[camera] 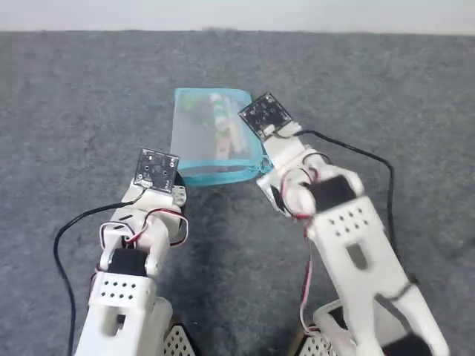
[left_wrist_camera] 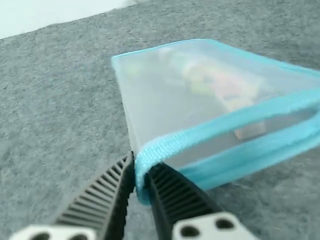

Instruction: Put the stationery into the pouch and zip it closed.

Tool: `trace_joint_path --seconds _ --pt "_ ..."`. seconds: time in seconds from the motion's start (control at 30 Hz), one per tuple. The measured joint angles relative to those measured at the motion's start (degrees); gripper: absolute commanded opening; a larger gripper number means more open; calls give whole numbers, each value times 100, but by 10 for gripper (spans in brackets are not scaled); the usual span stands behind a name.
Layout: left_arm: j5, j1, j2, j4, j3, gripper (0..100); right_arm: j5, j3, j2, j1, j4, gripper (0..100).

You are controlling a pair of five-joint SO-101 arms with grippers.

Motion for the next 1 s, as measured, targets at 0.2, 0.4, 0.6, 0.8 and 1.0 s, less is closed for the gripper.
trace_joint_path --seconds 0.2,0.4,0.6,0.8,1.0 --pt "149 519 0 0 0 10 97 0 -299 -457 431 6" --pt "378 527 0 0 0 10 246 0 -686 -1538 853 6" --pt "492 396 0 0 0 10 290 343 -941 -1653 888 58" --pt "519 396 0 0 0 10 -35 1266 -404 -703 -79 173" --pt "519 396 0 0 0 10 -246 1319 677 -589 -967 175"
